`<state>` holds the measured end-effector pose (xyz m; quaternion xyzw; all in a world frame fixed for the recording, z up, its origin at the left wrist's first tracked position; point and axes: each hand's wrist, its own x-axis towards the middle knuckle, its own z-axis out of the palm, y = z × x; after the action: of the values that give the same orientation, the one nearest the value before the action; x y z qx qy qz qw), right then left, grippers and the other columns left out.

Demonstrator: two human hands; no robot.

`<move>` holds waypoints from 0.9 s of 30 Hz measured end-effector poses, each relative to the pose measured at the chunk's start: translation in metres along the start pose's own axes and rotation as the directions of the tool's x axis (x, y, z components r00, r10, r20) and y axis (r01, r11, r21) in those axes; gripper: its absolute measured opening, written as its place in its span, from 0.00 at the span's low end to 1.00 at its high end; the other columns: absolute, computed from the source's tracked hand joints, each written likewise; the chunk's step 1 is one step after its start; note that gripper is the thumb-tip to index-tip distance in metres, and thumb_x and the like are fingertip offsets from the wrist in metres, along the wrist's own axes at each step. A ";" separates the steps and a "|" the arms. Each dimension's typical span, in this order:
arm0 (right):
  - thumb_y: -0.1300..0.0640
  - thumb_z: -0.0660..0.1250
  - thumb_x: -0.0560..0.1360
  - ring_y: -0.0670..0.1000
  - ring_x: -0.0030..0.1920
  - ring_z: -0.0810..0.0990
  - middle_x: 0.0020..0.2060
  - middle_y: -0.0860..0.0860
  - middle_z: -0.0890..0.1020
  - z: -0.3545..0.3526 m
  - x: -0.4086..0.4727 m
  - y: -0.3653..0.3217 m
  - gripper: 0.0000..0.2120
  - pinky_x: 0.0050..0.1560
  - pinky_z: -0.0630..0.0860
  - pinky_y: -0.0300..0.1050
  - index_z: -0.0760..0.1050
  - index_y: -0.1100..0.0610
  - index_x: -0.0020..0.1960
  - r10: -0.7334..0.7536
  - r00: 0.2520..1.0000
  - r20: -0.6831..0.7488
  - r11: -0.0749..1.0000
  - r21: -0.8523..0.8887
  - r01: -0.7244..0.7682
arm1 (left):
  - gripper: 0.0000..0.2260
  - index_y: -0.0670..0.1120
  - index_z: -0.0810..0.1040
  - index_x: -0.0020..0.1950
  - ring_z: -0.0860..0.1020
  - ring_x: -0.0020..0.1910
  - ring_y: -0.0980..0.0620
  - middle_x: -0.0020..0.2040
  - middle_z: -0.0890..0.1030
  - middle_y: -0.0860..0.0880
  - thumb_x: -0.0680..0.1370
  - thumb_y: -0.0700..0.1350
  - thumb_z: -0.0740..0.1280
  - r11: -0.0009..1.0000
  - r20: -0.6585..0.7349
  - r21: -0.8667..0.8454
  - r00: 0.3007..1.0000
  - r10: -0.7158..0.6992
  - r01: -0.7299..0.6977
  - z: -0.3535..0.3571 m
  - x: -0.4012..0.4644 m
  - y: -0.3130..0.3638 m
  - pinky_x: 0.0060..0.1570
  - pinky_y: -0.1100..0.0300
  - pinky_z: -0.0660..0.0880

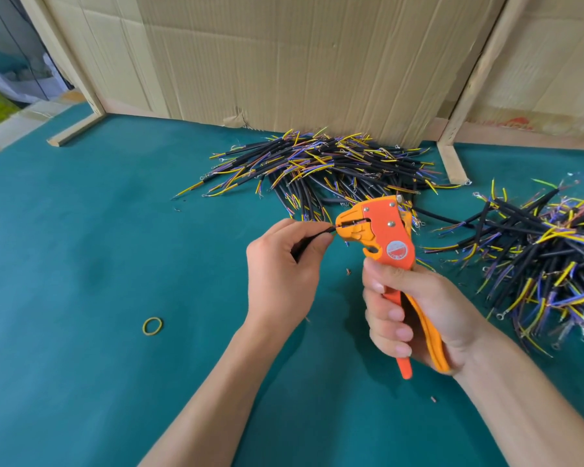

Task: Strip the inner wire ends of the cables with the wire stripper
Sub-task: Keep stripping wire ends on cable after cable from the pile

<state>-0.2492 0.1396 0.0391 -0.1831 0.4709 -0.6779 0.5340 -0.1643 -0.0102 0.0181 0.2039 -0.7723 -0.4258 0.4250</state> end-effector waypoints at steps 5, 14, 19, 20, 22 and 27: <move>0.58 0.79 0.69 0.58 0.32 0.76 0.35 0.59 0.75 -0.012 -0.004 -0.008 0.12 0.35 0.77 0.54 0.77 0.60 0.46 -0.039 0.996 0.084 0.997 0.072 0.033 | 0.06 0.48 0.85 0.48 0.76 0.32 0.56 0.35 0.82 0.54 0.76 0.37 0.74 0.942 0.072 -0.257 0.976 -0.205 0.217 -0.001 0.005 -0.005 0.34 0.62 0.73; 0.58 0.81 0.66 0.63 0.37 0.79 0.40 0.65 0.78 -0.016 -0.005 -0.010 0.18 0.41 0.79 0.57 0.78 0.61 0.51 0.051 0.989 0.137 0.999 -0.013 -0.049 | 0.05 0.42 0.81 0.43 0.63 0.23 0.56 0.33 0.81 0.46 0.77 0.34 0.70 0.715 0.255 -0.552 0.904 -0.344 0.428 -0.008 0.011 -0.002 0.24 0.67 0.61; 0.58 0.80 0.67 0.63 0.37 0.78 0.39 0.65 0.78 -0.015 -0.006 -0.010 0.17 0.41 0.79 0.58 0.78 0.62 0.51 0.062 0.983 0.172 0.998 -0.013 -0.060 | 0.06 0.44 0.82 0.42 0.64 0.25 0.56 0.33 0.81 0.47 0.78 0.35 0.71 0.727 0.289 -0.513 0.889 -0.354 0.456 -0.009 0.010 0.000 0.24 0.67 0.61; 0.58 0.80 0.67 0.63 0.37 0.78 0.39 0.65 0.78 -0.015 -0.006 -0.010 0.17 0.41 0.79 0.58 0.78 0.62 0.51 0.063 0.982 0.176 0.998 -0.015 -0.062 | 0.06 0.44 0.82 0.42 0.64 0.25 0.56 0.33 0.81 0.47 0.78 0.36 0.70 0.731 0.295 -0.505 0.888 -0.353 0.459 -0.009 0.010 0.000 0.24 0.67 0.61; 0.58 0.81 0.67 0.63 0.37 0.78 0.39 0.64 0.78 -0.014 -0.006 -0.010 0.17 0.40 0.78 0.58 0.78 0.62 0.51 0.064 0.982 0.178 0.998 -0.012 -0.063 | 0.05 0.43 0.82 0.43 0.65 0.26 0.56 0.33 0.81 0.48 0.78 0.36 0.70 0.738 0.311 -0.490 0.884 -0.349 0.464 -0.009 0.009 0.000 0.24 0.68 0.61; 0.58 0.80 0.68 0.62 0.36 0.78 0.38 0.64 0.78 -0.016 -0.007 -0.011 0.17 0.40 0.78 0.58 0.78 0.61 0.50 0.063 0.981 0.183 0.998 -0.017 -0.061 | 0.05 0.44 0.83 0.44 0.65 0.27 0.56 0.33 0.81 0.49 0.79 0.37 0.70 0.743 0.334 -0.477 0.879 -0.339 0.468 -0.009 0.009 -0.001 0.25 0.67 0.62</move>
<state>-0.2647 0.1531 0.0428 -0.2332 0.4291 -0.6385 0.5948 -0.1616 -0.0216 0.0241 0.1881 -0.5985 -0.7299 0.2713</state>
